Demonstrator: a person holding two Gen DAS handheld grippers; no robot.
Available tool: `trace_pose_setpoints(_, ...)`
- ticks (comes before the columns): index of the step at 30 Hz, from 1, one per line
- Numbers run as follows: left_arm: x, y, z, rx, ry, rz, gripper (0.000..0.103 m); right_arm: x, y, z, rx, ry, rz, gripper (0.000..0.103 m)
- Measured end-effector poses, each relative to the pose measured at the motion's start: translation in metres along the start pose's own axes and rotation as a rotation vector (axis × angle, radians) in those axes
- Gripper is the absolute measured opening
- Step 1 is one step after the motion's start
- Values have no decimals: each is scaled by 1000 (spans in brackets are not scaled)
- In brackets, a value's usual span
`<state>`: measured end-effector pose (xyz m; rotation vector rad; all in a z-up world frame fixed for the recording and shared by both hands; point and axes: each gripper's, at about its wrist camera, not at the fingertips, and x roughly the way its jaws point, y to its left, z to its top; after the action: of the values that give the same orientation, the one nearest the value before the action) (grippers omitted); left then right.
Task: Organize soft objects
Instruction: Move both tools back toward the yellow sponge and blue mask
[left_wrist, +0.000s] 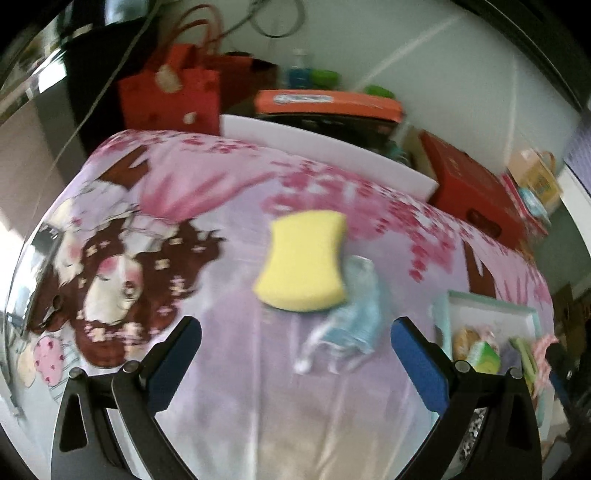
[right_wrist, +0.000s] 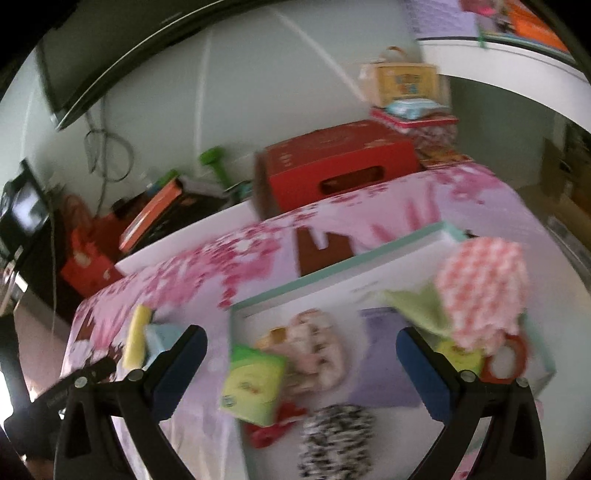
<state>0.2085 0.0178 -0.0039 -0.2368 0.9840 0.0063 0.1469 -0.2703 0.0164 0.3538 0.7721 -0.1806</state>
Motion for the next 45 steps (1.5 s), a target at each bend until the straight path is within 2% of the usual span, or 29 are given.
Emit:
trace_pose_setpoints(7, -4, 41, 6, -105, -20, 23, 102, 12, 48, -12, -108, 17, 70, 103)
trace_pose_setpoints(15, 0, 55, 11, -130, -57, 13, 102, 38, 102, -28, -216, 55, 167, 103)
trace_pose_setpoints(22, 10, 63, 18, -131, -49, 17, 102, 66, 129, -46, -271, 127, 195, 103)
trace_pose_setpoints(38, 41, 74, 30, -166, 4, -35, 102, 112, 162, -65, -341, 198, 180, 103)
trace_pose_setpoints(45, 43, 66, 32, -160, 4, -73, 102, 126, 159, -69, -353, 217, 143, 93)
